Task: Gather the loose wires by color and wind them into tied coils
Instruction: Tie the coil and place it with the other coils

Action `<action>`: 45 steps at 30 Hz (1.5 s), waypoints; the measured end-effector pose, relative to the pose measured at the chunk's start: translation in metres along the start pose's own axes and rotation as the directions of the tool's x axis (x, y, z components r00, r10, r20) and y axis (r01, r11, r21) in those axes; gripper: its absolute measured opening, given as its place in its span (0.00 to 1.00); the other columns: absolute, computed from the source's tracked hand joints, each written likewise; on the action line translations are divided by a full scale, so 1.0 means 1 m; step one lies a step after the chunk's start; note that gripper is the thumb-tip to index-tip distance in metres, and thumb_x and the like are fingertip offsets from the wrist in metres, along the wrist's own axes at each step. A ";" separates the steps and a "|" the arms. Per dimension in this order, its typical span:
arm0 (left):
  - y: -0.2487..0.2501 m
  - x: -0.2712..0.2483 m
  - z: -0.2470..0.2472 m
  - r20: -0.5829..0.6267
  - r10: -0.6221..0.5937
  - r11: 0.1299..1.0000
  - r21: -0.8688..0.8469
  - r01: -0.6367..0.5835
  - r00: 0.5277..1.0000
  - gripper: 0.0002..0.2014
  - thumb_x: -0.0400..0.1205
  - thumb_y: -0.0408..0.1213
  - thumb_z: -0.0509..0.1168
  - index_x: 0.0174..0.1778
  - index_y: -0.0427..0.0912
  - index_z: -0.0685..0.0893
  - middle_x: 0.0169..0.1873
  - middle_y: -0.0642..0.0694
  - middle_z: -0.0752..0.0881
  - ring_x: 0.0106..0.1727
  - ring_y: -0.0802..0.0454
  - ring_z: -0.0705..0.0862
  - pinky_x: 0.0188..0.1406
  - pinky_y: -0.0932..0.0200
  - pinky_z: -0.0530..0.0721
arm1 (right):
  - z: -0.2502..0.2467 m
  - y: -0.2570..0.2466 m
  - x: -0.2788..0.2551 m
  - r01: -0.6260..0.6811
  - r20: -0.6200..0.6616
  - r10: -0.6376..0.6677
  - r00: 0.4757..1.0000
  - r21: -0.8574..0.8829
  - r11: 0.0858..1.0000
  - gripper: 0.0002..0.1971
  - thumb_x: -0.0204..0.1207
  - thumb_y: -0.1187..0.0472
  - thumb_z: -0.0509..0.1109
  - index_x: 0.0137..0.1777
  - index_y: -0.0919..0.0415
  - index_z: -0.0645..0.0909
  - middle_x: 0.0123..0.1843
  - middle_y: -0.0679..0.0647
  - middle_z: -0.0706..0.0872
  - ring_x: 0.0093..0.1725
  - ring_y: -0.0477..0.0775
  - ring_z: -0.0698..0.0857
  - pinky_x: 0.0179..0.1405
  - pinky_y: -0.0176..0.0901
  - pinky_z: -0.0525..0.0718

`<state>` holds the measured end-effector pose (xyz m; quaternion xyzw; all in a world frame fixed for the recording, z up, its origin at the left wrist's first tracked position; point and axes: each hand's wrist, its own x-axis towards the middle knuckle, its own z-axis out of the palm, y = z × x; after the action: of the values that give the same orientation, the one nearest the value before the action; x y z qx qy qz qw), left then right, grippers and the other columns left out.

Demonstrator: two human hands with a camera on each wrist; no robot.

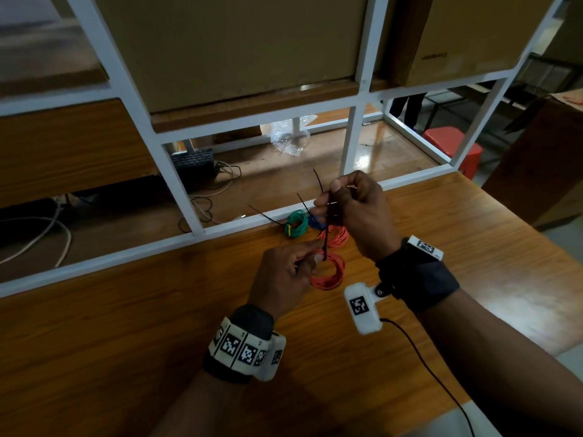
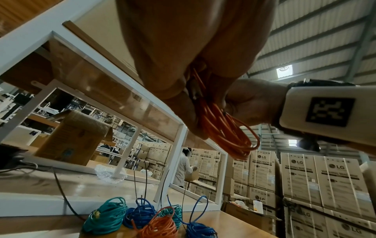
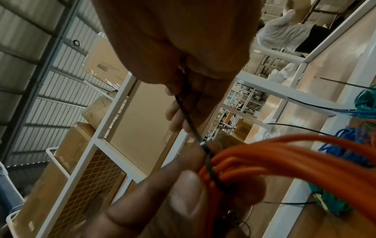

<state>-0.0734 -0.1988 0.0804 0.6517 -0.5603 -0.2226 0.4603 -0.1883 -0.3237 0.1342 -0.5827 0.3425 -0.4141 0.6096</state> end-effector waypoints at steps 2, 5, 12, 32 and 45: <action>-0.002 -0.003 0.000 -0.015 0.029 0.999 0.016 -0.029 0.999 0.13 0.85 0.38 0.68 0.66 0.45 0.87 0.47 0.55 0.90 0.38 0.70 0.88 0.33 0.78 0.80 | -0.001 0.000 0.001 0.000 -0.028 0.000 1.000 -0.008 1.000 0.08 0.92 0.64 0.61 0.61 0.70 0.74 0.36 0.55 0.90 0.36 0.60 0.92 0.39 0.59 0.92; -0.004 -0.007 0.001 -0.043 0.072 0.996 0.056 -0.069 0.997 0.13 0.85 0.36 0.69 0.65 0.43 0.88 0.55 0.49 0.91 0.46 0.69 0.88 0.41 0.78 0.81 | -0.003 0.002 0.002 0.024 -0.038 -0.025 0.999 -0.031 0.999 0.04 0.92 0.66 0.61 0.57 0.68 0.75 0.33 0.52 0.86 0.30 0.55 0.88 0.33 0.56 0.90; 0.003 -0.006 -0.005 -0.040 0.232 0.947 0.237 -0.216 0.972 0.12 0.83 0.36 0.69 0.62 0.43 0.90 0.53 0.50 0.92 0.50 0.62 0.87 0.48 0.73 0.84 | 0.000 0.000 0.007 0.059 -0.116 -0.066 0.991 -0.058 0.997 0.05 0.89 0.71 0.62 0.50 0.64 0.74 0.30 0.53 0.82 0.22 0.52 0.79 0.24 0.52 0.84; -0.013 -0.019 0.000 -0.125 -0.547 0.618 -0.727 0.298 0.828 0.07 0.80 0.37 0.73 0.51 0.39 0.90 0.43 0.42 0.93 0.46 0.44 0.93 0.39 0.51 0.90 | -0.024 0.049 -0.064 0.034 0.307 0.071 0.949 -0.324 0.945 0.25 0.72 0.48 0.83 0.68 0.53 0.86 0.55 0.45 0.94 0.54 0.45 0.93 0.49 0.46 0.93; -0.044 -0.013 0.045 0.044 -0.614 0.657 -0.524 0.541 0.788 0.09 0.82 0.43 0.71 0.58 0.51 0.88 0.48 0.47 0.93 0.49 0.50 0.89 0.48 0.53 0.88 | -0.185 0.098 0.023 -0.210 -0.415 0.220 0.883 0.071 0.975 0.02 0.82 0.70 0.75 0.52 0.69 0.86 0.46 0.67 0.90 0.39 0.55 0.93 0.43 0.48 0.93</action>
<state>-0.0903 -0.2051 0.0183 0.6634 -0.2106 -0.4520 0.5579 -0.3350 -0.4252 0.0220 -0.4310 0.5230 -0.4637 0.5706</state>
